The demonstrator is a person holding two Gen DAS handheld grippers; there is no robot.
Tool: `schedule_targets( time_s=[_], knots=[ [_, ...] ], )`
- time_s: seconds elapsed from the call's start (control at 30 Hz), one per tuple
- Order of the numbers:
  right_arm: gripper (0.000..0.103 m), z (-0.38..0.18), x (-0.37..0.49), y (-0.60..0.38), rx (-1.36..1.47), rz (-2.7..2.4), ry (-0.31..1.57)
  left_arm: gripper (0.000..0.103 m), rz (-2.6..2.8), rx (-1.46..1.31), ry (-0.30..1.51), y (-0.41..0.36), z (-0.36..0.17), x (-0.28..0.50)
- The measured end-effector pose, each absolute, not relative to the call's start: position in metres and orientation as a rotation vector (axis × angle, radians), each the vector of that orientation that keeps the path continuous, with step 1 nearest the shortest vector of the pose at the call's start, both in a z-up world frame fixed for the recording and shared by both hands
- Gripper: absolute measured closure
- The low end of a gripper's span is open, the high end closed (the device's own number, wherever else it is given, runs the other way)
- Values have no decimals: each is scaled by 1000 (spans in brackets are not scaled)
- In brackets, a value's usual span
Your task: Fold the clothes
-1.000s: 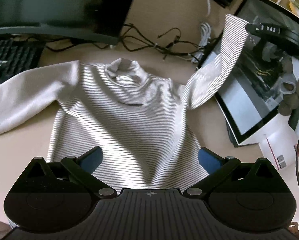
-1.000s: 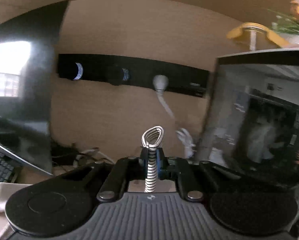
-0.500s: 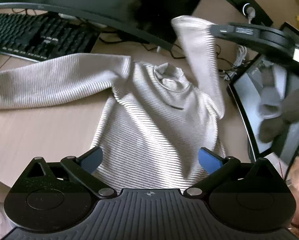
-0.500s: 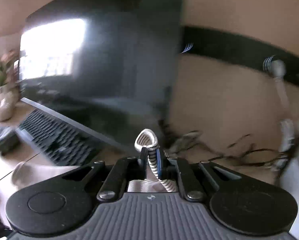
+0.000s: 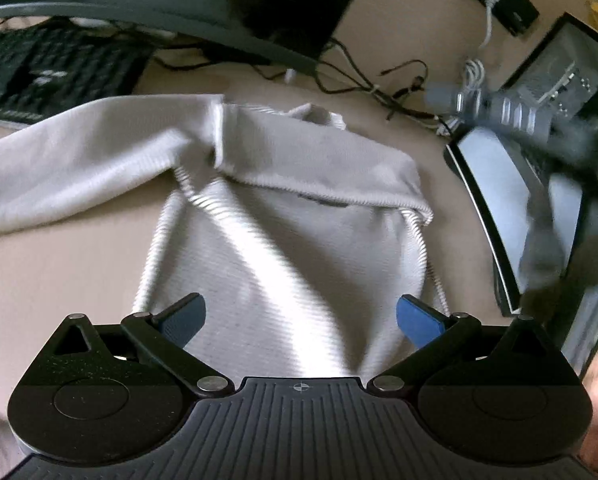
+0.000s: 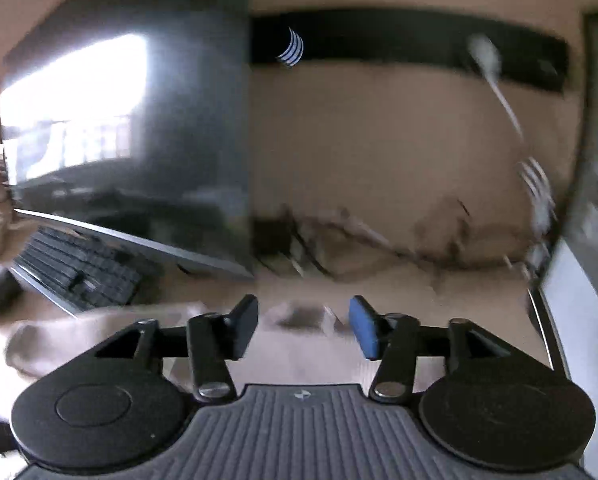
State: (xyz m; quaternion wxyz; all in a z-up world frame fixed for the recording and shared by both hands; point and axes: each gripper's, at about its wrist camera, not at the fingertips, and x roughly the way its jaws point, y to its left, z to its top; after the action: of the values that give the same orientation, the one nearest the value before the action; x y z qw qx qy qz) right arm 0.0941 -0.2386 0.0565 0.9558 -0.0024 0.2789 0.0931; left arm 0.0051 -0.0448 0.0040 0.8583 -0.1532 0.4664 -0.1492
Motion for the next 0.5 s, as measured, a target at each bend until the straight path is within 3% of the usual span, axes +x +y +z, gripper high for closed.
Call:
schedule_targets(
  time_s=[0.3,0.5],
  knots=[
    [51,-26,77,-272,110,165,790,0,-291,-193,973,-67,-16,59],
    [34,-42,88,-269,97,236,804,0,-258,-123,1020,-73,-33,86]
  ],
)
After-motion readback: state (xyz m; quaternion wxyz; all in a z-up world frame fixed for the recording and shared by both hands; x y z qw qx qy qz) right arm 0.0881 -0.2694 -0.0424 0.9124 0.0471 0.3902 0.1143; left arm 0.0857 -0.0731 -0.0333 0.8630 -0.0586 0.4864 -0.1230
